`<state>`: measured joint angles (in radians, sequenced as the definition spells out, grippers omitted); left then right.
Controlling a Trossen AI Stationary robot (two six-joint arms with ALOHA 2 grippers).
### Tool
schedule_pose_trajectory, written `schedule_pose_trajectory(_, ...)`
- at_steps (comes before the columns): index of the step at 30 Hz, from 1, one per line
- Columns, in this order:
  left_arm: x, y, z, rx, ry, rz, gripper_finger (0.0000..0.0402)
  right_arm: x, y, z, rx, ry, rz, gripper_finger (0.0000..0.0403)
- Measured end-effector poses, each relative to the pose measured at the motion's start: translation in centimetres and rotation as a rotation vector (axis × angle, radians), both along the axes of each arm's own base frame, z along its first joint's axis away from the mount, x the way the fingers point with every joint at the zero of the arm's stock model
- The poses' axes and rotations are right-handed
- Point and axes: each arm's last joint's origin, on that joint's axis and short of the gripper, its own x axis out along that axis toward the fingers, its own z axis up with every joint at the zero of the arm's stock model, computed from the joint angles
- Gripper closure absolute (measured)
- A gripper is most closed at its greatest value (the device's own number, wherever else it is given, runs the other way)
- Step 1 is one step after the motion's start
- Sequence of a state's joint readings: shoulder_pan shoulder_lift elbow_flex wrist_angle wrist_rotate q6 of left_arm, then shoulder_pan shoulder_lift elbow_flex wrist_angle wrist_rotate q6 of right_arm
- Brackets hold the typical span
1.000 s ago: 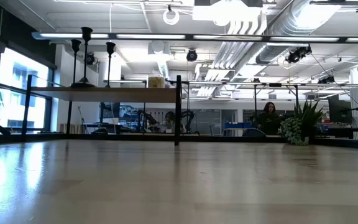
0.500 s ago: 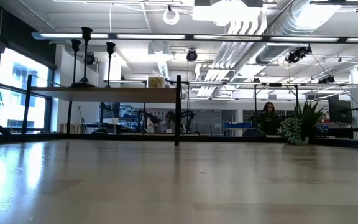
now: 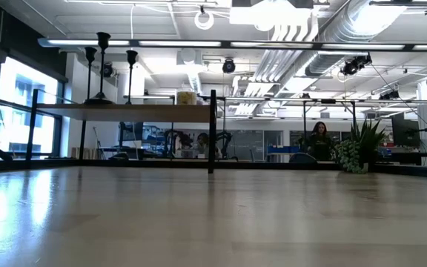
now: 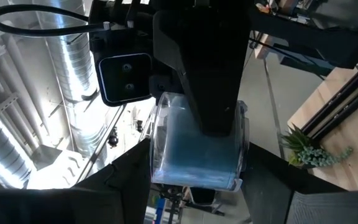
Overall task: Pick & Place candle stick holders
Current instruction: Put the blue candle on the shelf
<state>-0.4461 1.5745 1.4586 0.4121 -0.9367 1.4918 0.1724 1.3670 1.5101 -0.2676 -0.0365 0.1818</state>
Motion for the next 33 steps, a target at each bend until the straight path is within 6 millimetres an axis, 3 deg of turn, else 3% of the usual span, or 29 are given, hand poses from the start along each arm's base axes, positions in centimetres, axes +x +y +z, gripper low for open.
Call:
schedule_pose_trajectory(14,-0.1,-0.2,0.0,-0.008,-0.004,-0.003,0.0180,0.0,-0.1,0.0,-0.028,-0.008,0.001,0.0182)
schedule_pose_trajectory(33,-0.8,-0.9,0.0,-0.048,0.007,0.087,0.0177,0.0,-0.1,-0.1,-0.053,-0.002,0.006,0.0182)
